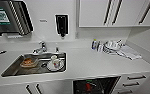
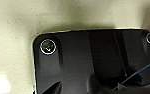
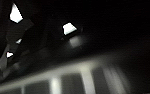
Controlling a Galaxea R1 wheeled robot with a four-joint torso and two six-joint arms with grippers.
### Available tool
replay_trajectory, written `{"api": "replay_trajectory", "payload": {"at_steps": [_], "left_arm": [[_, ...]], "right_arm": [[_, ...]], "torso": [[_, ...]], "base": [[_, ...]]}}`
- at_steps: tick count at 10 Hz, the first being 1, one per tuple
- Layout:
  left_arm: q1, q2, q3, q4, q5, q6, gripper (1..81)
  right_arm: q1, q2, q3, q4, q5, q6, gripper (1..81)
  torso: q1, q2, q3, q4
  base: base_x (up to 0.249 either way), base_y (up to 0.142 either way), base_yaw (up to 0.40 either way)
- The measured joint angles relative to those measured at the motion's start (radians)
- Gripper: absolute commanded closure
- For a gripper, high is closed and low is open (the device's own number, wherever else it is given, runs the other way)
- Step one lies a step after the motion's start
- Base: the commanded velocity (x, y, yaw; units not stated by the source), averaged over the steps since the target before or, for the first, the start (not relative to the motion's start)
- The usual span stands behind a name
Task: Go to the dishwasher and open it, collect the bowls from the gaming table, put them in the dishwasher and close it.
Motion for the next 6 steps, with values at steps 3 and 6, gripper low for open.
{"api": "replay_trajectory", "payload": {"at_steps": [3, 6], "left_arm": [[0.001, 0.000, 0.000, 0.000, 0.000, 0.000, 1.0], [0.005, 0.000, 0.000, 0.000, 0.002, 0.000, 1.0]], "right_arm": [[0.163, -0.030, 0.057, 0.047, -0.085, -0.041, 1.0], [0.407, -0.050, 0.052, 0.103, 0.157, 0.066, 1.0]], "torso": [[-0.002, -0.001, 0.000, -0.001], [0.000, 0.000, 0.000, -0.001]], "base": [[0.000, 0.000, 0.000], [0.000, 0.000, 0.000]]}}
